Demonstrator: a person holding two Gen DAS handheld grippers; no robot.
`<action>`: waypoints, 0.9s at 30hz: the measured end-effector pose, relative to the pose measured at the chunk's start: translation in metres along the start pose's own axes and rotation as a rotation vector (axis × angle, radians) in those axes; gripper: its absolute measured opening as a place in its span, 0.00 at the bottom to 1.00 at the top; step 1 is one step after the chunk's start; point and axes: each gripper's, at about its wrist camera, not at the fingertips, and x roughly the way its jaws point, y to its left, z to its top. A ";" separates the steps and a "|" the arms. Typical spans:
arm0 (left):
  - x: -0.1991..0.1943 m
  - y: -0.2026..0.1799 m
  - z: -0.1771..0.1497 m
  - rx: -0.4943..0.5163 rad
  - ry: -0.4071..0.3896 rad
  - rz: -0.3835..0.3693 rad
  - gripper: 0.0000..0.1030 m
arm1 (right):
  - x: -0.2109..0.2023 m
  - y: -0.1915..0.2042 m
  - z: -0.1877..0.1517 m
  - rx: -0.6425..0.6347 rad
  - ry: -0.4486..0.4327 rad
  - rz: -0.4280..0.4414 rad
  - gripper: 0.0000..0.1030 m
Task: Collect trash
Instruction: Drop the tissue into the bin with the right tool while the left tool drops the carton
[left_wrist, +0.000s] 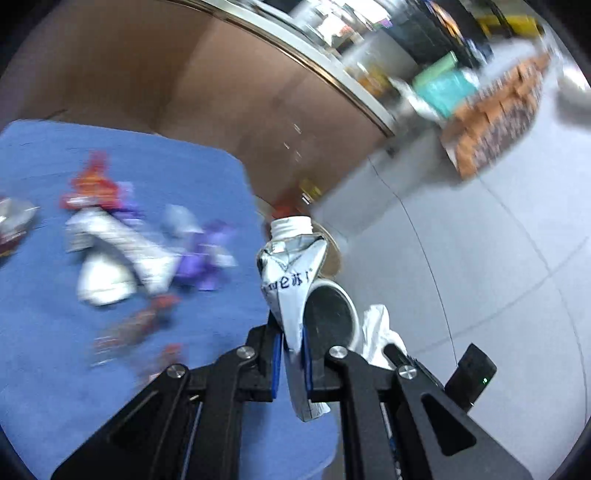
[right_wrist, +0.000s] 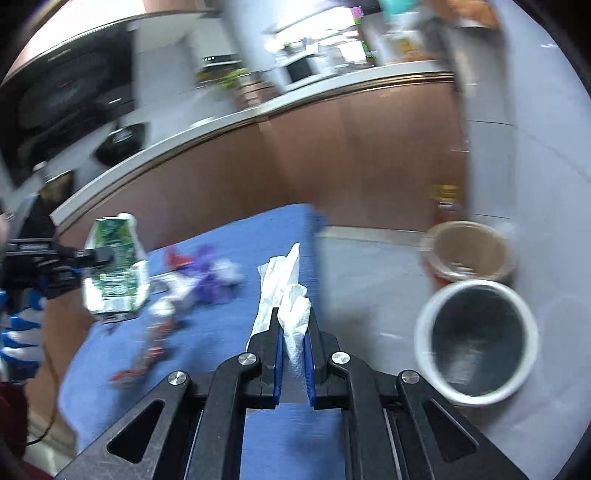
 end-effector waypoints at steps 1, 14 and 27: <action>0.018 -0.012 0.004 0.022 0.027 -0.006 0.08 | -0.002 -0.016 -0.001 0.020 -0.005 -0.044 0.09; 0.291 -0.146 0.009 0.249 0.393 -0.001 0.08 | 0.045 -0.138 -0.016 0.117 0.051 -0.417 0.09; 0.441 -0.151 -0.007 0.240 0.515 0.064 0.20 | 0.082 -0.206 -0.018 0.188 0.105 -0.549 0.18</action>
